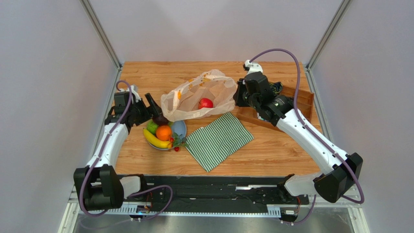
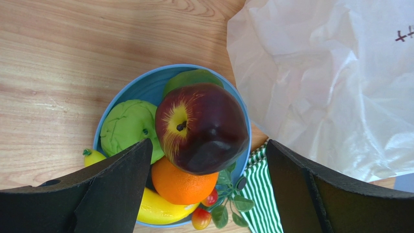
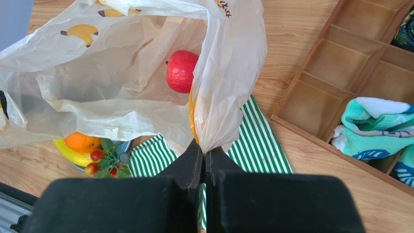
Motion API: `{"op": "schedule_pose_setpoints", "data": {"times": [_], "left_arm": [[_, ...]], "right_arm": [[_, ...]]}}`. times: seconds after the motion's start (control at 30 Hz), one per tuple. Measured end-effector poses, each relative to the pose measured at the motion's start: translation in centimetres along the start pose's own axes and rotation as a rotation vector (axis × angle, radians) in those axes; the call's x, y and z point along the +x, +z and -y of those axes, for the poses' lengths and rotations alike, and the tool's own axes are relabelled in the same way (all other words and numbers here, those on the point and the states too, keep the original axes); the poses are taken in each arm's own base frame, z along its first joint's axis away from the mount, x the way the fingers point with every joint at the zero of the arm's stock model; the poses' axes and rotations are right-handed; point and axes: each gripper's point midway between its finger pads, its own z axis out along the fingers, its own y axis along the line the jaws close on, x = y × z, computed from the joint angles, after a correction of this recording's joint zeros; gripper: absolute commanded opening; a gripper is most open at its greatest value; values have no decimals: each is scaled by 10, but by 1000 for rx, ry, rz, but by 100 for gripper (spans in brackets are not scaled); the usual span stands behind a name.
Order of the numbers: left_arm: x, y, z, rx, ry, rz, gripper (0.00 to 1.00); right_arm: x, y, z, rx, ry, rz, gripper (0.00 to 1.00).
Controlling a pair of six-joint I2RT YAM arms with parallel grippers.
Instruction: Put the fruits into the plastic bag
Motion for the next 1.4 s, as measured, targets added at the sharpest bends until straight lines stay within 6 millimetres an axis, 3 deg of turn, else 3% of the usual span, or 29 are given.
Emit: {"op": "schedule_pose_setpoints", "data": {"times": [0.9,1.23,1.4], "left_arm": [[14,22,-8,-2,-56,-70,94],[15,24,-6,9,-59,-78,73],[15,24,-6,11,-60,-80,67]], "right_arm": [[0,0,-6,-35,7,6,0],[0,0,-7,-41,12,6,0],[2,1,-7,-41,11,2,0]]}}
